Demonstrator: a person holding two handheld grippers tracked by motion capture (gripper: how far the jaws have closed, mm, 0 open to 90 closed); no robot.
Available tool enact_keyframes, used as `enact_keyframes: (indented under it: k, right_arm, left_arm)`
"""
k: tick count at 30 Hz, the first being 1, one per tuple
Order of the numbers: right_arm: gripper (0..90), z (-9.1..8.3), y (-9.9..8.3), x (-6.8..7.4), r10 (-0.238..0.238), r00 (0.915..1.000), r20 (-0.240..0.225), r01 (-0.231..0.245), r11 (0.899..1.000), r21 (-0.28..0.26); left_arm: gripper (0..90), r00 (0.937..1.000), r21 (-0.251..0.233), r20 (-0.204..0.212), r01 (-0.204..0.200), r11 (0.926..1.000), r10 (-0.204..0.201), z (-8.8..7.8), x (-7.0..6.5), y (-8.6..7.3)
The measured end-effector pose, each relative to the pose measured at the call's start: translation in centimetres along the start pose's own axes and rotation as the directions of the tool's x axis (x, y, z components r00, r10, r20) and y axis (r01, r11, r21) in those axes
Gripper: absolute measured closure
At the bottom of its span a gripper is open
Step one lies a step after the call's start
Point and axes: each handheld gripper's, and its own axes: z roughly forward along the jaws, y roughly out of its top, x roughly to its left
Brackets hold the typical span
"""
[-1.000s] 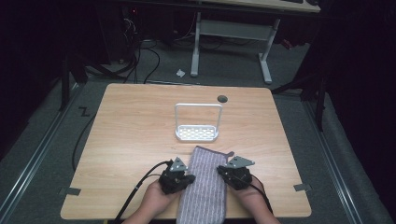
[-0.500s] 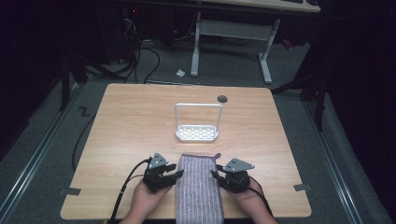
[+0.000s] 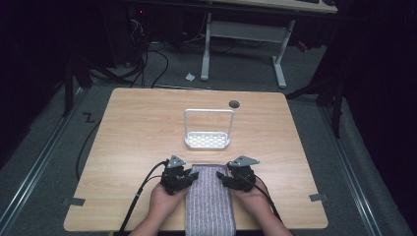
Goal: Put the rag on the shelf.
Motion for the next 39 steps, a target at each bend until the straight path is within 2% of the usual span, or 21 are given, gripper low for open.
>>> enact_keyframes:
  k: [5,6,9,14,16,17,21,22,23,24,25,26,28,29,30,31,32,35,36,37,39]
  right_arm:
    - [62.6,0.0,0.0,0.5,0.009,0.9999,-0.007,-0.009,1.000,-0.001]
    - [70.0,-0.1,0.0,0.7,0.012,0.9998,-0.016,-0.012,1.000,0.006]
    - [77.4,-0.2,-0.2,1.0,0.006,0.9995,-0.030,-0.006,1.000,0.003]
    - [79.5,-0.5,-0.5,1.4,-0.013,0.9994,-0.031,0.013,1.000,-0.007]
    - [79.6,-0.9,-0.7,1.6,-0.025,0.9995,-0.022,0.024,0.999,-0.044]
    - [79.6,-0.9,-0.7,1.6,-0.025,0.9995,-0.022,0.024,0.999,-0.044]
    - [80.0,-2.2,-0.5,2.2,-0.048,0.9988,0.006,0.049,0.991,-0.127]
    - [79.9,-2.9,-0.3,2.5,-0.050,0.9986,0.018,0.052,0.984,-0.169]
    - [79.9,-3.2,-0.2,2.6,-0.051,0.9984,0.026,0.055,0.981,-0.187]
    - [79.9,-3.2,-0.2,2.6,-0.051,0.9984,0.026,0.055,0.981,-0.187]
    - [79.8,-4.2,0.0,3.2,-0.076,0.9948,0.068,0.091,0.964,-0.250]
    - [79.8,-4.2,0.0,3.2,-0.076,0.9948,0.068,0.091,0.964,-0.250]
    - [79.8,-4.9,0.2,3.6,-0.092,0.9921,0.085,0.112,0.953,-0.281]
    - [79.8,-5.6,0.4,4.0,-0.100,0.9903,0.097,0.126,0.940,-0.317]
    - [79.8,-5.6,0.4,4.0,-0.100,0.9903,0.097,0.126,0.940,-0.317]
    - [79.8,-6.4,0.8,4.4,-0.105,0.9889,0.106,0.135,0.928,-0.347]
    - [79.8,-6.4,0.8,4.4,-0.105,0.9889,0.106,0.135,0.928,-0.347]
    - [79.8,-7.7,1.4,4.8,-0.105,0.9891,0.104,0.138,0.908,-0.395]
    - [79.8,-7.7,1.4,4.8,-0.105,0.9891,0.104,0.138,0.908,-0.395]
    - [79.8,-8.4,1.6,4.9,-0.108,0.9885,0.106,0.143,0.898,-0.417]
    - [79.8,-8.6,1.8,5.0,-0.109,0.9881,0.108,0.145,0.895,-0.422]
  left_arm:
    - [76.1,0.9999,0.000,-0.010,0.004,1.0000,-0.004,0.0,0.0,-0.1]
    - [79.8,1.0000,0.007,0.004,-0.003,1.0000,0.003,0.0,-0.2,-0.1]
    - [81.3,0.9995,0.012,0.003,-0.033,0.9994,0.033,0.0,-0.5,-0.2]
    - [82.5,0.9990,0.001,0.008,-0.045,0.9990,0.045,-0.2,-0.8,-0.3]
    - [82.3,0.9975,-0.055,0.014,-0.069,0.9961,0.070,-0.7,-1.1,-0.4]
    - [82.3,0.9975,-0.055,0.014,-0.069,0.9961,0.070,-0.7,-1.1,-0.4]
    - [82.4,0.9958,-0.130,-0.003,-0.091,0.9873,0.092,-2.0,-1.7,-0.1]
    - [82.4,0.9950,-0.170,-0.017,-0.100,0.9803,0.099,-2.7,-2.1,0.0]
    - [82.4,0.9950,-0.170,-0.017,-0.100,0.9803,0.099,-2.7,-2.1,0.0]
    - [82.4,0.9938,-0.193,-0.033,-0.111,0.9749,0.107,-3.2,-2.4,0.1]
    - [82.2,0.9917,-0.232,-0.041,-0.128,0.9642,0.122,-3.9,-2.9,0.2]
    - [81.9,0.9917,-0.232,-0.041,-0.128,0.9642,0.122,-3.9,-2.9,0.2]
    - [81.8,0.9880,-0.273,-0.049,-0.154,0.9495,0.146,-4.8,-3.5,0.3]
    - [81.8,0.9843,-0.311,-0.064,-0.176,0.9340,0.164,-5.6,-4.1,0.5]
    - [81.8,0.9843,-0.311,-0.064,-0.176,0.9340,0.164,-5.6,-4.1,0.5]
    - [81.8,0.9806,-0.348,-0.082,-0.196,0.9168,0.178,-6.4,-4.7,0.7]
    - [81.8,0.9806,-0.348,-0.082,-0.196,0.9168,0.178,-6.4,-4.7,0.7]
    - [81.8,0.9829,-0.418,-0.069,-0.184,0.8894,0.171,-7.6,-5.2,1.0]
    - [81.9,0.9829,-0.418,-0.069,-0.184,0.8894,0.171,-7.6,-5.2,1.0]
    - [81.9,0.9829,-0.430,-0.069,-0.184,0.8839,0.171,-7.9,-5.3,1.1]
    - [82.0,0.9822,-0.448,-0.073,-0.187,0.8742,0.173,-8.4,-5.5,1.2]
